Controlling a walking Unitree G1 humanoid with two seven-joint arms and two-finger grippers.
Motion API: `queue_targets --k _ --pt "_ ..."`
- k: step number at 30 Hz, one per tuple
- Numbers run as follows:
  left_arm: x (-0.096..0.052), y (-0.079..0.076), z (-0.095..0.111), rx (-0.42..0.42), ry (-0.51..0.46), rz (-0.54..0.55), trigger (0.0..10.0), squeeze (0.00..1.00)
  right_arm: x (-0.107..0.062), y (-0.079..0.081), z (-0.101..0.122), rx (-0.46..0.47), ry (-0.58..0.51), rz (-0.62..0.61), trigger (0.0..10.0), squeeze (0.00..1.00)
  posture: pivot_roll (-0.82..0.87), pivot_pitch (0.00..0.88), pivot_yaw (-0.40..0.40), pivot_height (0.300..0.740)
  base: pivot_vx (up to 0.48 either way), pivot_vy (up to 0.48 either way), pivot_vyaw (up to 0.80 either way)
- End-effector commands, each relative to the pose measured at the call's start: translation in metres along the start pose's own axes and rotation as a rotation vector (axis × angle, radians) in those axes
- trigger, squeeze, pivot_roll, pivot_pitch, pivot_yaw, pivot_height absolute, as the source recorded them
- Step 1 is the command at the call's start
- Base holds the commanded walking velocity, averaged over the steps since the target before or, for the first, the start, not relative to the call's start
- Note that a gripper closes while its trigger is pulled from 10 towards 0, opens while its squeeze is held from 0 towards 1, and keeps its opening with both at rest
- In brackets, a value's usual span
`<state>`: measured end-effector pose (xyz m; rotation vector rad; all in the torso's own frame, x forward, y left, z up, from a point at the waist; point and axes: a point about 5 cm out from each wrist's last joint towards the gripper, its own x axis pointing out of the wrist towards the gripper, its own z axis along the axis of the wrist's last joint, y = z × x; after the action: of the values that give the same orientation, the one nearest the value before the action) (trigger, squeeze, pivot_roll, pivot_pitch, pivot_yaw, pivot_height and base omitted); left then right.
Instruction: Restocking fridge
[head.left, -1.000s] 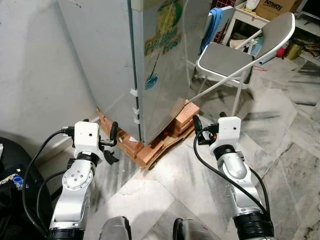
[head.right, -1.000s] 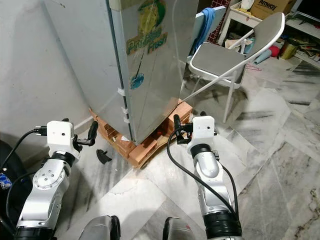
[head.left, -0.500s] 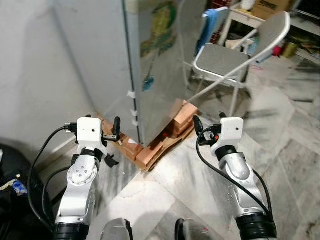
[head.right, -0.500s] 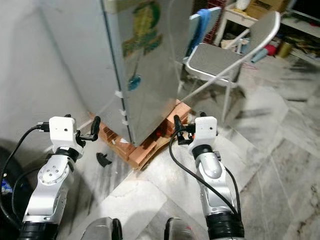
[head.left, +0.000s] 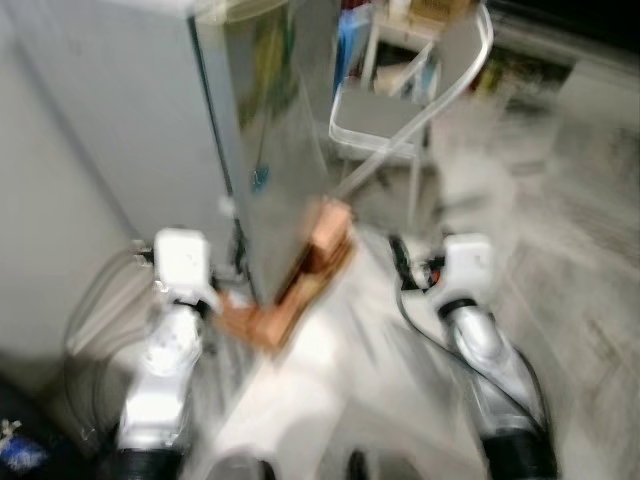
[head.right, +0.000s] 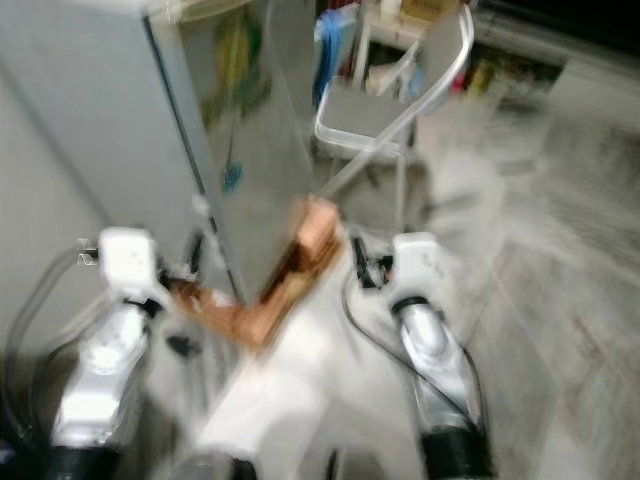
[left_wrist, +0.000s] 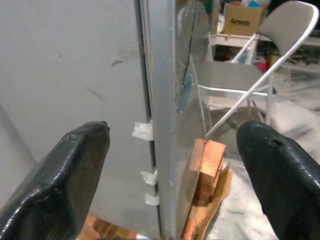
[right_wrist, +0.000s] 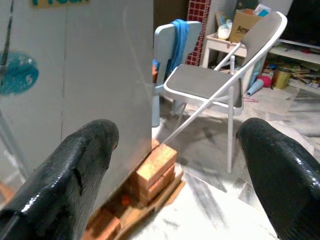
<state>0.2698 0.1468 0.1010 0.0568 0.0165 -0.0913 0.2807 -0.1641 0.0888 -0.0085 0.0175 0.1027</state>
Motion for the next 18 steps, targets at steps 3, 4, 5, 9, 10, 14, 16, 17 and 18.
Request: queue_targets --k 3,4,5,9,10,14,16,17,18 --pt "0.0002 0.0085 0.0022 0.022 -0.008 0.020 10.0 0.00 0.0025 0.0082 0.0040 0.015 -0.018 0.018 10.0 0.00 0.07 0.096 -0.009 0.740 0.273 0.395 -0.80" --pt "0.0006 0.0075 0.0016 0.012 -0.001 0.015 10.0 0.00 0.0026 0.0083 0.0041 0.015 -0.019 0.018 10.0 0.00 0.07 0.097 -0.009 0.740 0.270 0.398 -0.80" --pt "0.0009 0.0069 0.0011 0.005 0.004 0.011 10.0 0.00 0.0027 0.0084 0.0041 0.015 -0.020 0.019 10.0 0.00 0.07 0.097 -0.010 0.740 0.270 0.398 -0.80" --pt "0.0014 0.0043 0.0023 0.012 -0.006 0.003 10.0 0.00 0.0029 0.0081 0.0046 0.016 -0.023 0.019 10.0 0.00 0.07 0.097 -0.009 0.740 0.063 0.413 -0.40" --pt "0.0013 0.0037 0.0022 0.012 -0.005 0.000 10.0 0.00 0.0030 0.0080 0.0047 0.015 -0.023 0.018 10.0 0.00 0.07 0.097 -0.010 0.740 0.000 0.270 0.00" --pt "0.0010 0.0020 0.0020 0.008 0.000 -0.015 10.0 0.00 0.0035 0.0078 0.0041 0.013 -0.016 0.016 10.0 0.00 0.07 0.097 -0.011 0.740 0.000 0.000 -0.40" --pt "0.0007 0.0019 0.0021 0.007 0.000 -0.017 10.0 0.00 0.0038 0.0080 0.0042 0.013 -0.018 0.016 10.0 0.00 0.07 0.097 -0.012 0.740 0.000 0.000 -0.80" --pt "0.0007 0.0019 0.0021 0.006 0.000 -0.017 10.0 0.00 0.0040 0.0081 0.0043 0.012 -0.019 0.017 10.0 0.00 0.07 0.096 -0.012 0.740 0.000 0.000 -0.80" --pt "0.0006 0.0020 0.0022 0.005 0.000 -0.017 10.0 0.00 0.0044 0.0084 0.0045 0.010 -0.020 0.019 10.0 0.00 0.07 0.095 -0.013 0.740 0.000 0.000 -0.80"
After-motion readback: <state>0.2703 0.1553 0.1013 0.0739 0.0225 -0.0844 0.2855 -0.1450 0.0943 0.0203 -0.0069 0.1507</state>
